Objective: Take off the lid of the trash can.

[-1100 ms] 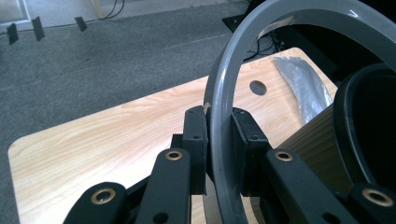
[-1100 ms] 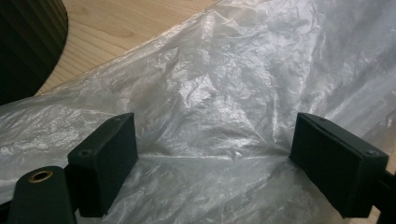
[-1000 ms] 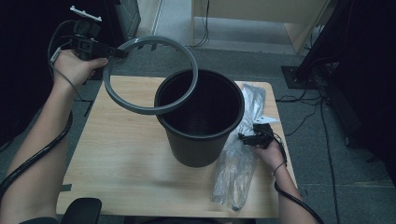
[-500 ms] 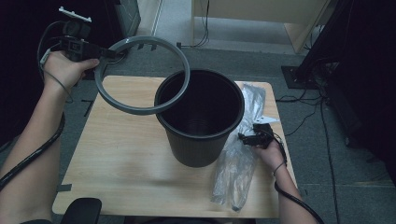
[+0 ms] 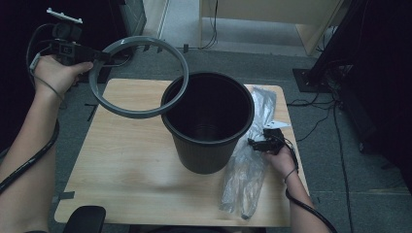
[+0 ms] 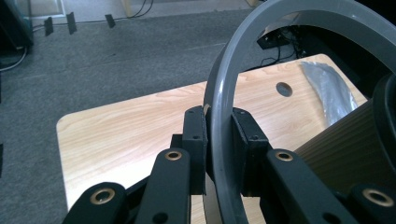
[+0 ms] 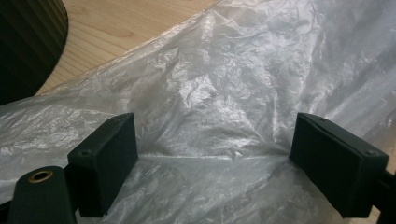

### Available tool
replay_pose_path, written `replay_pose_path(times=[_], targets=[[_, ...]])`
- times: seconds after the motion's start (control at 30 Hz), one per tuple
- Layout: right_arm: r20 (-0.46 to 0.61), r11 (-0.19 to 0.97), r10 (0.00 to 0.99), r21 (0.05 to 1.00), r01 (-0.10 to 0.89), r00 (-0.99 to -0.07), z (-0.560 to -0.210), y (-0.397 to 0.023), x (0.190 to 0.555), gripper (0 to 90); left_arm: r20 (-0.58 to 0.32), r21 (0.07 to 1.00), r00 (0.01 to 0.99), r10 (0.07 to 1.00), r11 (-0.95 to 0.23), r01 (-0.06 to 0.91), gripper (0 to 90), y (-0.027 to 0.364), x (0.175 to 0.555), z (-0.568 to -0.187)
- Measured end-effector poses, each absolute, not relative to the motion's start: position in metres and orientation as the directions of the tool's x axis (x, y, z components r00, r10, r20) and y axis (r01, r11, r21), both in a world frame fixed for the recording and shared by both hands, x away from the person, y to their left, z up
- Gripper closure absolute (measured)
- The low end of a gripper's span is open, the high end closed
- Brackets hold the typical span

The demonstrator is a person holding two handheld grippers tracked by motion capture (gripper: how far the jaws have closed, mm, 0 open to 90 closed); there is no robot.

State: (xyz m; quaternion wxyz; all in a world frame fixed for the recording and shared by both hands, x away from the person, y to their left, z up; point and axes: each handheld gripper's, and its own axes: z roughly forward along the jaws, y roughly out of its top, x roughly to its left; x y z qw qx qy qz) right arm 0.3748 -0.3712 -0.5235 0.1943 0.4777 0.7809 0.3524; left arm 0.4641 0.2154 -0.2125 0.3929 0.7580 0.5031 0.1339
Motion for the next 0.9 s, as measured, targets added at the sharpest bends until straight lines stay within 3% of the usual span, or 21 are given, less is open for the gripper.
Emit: replay_pose_path(times=[0.9], targets=[[0.033, 0.295, 0.883, 0.736, 0.609, -0.468, -0.524, -0.371, 0.375, 14.2, -0.192, 0.732, 0.328, 0.925, -0.088, 0.676, 77.5, 0.272, 0.452, -0.226]])
